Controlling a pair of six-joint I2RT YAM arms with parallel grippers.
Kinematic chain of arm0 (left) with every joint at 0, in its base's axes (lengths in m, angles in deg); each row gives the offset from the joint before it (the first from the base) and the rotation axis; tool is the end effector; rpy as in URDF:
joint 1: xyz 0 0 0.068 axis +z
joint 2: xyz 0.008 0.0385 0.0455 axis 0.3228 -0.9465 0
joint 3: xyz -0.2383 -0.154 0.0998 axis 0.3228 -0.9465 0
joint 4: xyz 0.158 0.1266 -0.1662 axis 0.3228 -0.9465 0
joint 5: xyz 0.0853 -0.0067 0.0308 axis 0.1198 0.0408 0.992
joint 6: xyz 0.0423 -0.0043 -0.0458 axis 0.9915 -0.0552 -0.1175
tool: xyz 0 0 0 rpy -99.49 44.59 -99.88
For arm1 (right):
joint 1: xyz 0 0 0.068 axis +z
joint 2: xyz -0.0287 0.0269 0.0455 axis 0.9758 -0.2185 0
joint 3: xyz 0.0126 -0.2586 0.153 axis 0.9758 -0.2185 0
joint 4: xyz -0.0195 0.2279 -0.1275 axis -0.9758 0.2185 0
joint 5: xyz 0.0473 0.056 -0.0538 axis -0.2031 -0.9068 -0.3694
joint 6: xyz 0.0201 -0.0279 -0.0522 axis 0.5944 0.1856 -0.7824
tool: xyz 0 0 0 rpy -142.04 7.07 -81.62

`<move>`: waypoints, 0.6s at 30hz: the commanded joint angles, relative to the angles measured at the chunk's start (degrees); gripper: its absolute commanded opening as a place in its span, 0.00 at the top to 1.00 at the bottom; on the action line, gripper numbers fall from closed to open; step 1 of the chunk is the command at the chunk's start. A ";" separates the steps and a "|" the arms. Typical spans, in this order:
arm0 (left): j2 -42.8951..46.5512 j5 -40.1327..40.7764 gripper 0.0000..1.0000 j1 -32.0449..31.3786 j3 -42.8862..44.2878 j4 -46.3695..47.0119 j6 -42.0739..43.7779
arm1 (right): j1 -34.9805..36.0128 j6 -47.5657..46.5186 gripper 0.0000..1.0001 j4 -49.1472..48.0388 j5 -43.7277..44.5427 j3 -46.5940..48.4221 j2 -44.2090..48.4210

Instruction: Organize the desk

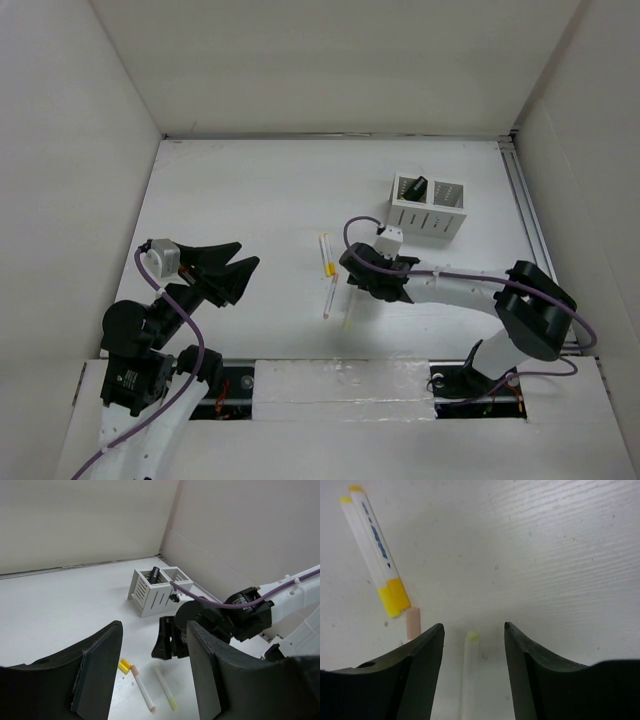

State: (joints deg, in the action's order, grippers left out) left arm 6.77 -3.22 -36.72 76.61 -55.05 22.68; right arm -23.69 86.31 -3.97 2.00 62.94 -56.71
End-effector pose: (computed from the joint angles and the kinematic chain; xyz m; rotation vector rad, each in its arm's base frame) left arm 0.0235 -0.0288 0.3922 0.3768 1.2258 -0.8283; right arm 0.2003 0.2268 0.2070 0.3640 2.3223 0.1716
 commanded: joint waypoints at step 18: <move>-0.10 -0.67 0.50 0.22 -0.47 3.25 -0.07 | 4.32 2.40 0.67 3.06 -2.49 0.48 -9.51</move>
State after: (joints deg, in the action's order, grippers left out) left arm 6.77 -3.22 -36.72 76.61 -55.05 22.68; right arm -19.91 86.70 -2.94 0.41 64.36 -64.27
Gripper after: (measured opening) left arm 0.502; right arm 0.356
